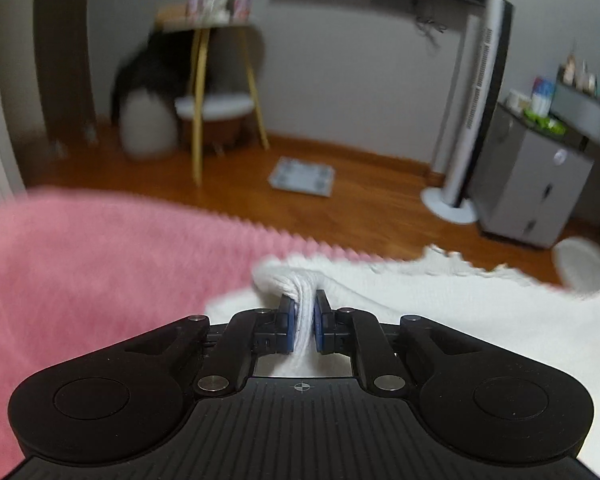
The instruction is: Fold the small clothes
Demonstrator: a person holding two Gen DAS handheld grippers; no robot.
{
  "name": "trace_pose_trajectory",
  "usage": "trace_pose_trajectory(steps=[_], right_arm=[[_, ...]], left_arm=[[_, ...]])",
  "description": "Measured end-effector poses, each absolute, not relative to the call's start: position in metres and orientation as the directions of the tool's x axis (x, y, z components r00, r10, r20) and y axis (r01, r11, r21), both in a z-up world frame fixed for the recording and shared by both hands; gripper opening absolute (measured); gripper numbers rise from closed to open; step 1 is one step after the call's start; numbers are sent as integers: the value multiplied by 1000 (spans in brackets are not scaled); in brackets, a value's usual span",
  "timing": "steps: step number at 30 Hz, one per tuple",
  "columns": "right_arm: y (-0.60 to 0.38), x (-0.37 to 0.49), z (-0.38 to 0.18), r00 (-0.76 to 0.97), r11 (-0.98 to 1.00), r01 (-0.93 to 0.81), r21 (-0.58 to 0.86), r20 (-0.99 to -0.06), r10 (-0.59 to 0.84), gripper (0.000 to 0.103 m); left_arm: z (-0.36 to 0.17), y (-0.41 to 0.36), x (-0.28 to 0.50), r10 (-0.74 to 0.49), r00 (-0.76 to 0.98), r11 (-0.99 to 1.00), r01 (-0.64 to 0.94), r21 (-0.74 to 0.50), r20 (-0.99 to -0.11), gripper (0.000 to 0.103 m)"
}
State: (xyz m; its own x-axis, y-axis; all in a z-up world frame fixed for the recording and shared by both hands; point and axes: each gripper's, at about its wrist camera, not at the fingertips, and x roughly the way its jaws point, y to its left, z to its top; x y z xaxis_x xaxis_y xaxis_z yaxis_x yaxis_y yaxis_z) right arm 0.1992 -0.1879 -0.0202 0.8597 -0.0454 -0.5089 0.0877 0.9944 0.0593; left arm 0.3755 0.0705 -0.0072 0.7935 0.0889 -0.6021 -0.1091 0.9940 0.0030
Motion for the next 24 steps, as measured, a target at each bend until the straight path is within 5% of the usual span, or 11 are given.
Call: trace_pose_trajectory(steps=[4,6,9,24], right_arm=[[-180,203,-27,850,996,92,-18,-519,-88,18],[-178,203,-26,847,995,94,-41,-522,-102,19],[-179,201,-20,847,995,100,-28,-522,-99,19],[-175,185,4,888,991,122,-46,-441,-130,19]], left_arm=[[-20,49,378,284,763,953,-161,255,-581,55],[-21,43,367,286,771,946,-133,294,-569,56],[-16,38,345,278,760,946,-111,304,-588,75],[-14,43,293,208,690,975,-88,205,-693,76]])
